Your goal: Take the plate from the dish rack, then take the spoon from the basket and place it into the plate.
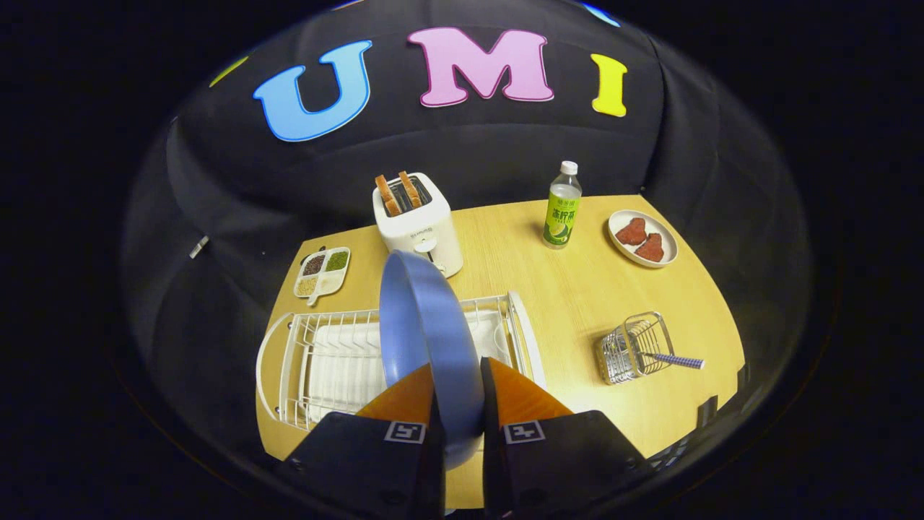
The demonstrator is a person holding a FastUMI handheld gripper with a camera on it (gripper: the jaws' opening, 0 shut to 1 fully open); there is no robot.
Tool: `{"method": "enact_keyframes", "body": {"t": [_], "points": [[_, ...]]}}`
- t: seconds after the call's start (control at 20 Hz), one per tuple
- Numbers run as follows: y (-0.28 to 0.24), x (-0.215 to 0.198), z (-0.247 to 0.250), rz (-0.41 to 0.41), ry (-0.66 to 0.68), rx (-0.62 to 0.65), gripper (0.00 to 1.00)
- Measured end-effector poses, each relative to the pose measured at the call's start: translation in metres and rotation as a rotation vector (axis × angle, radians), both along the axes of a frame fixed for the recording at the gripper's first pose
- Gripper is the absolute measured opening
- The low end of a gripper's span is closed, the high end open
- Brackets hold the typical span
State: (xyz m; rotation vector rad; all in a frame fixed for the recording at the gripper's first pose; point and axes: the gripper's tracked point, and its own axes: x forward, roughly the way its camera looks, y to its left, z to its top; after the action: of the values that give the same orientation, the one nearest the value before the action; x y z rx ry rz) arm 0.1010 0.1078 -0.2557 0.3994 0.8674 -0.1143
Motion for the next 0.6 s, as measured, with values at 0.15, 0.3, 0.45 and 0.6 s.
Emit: {"method": "enact_keyframes", "body": {"t": [0.15, 0.3, 0.45, 0.6], "points": [[-0.016, -0.026, 0.002, 0.019, -0.009, 0.041, 0.24], [-0.03, -0.059, 0.001, 0.043, 0.001, 0.082, 0.25], [-0.044, -0.092, -0.004, 0.059, 0.034, 0.098, 0.24], [-0.049, -0.124, -0.002, 0.07, 0.054, 0.122, 0.24]]}}
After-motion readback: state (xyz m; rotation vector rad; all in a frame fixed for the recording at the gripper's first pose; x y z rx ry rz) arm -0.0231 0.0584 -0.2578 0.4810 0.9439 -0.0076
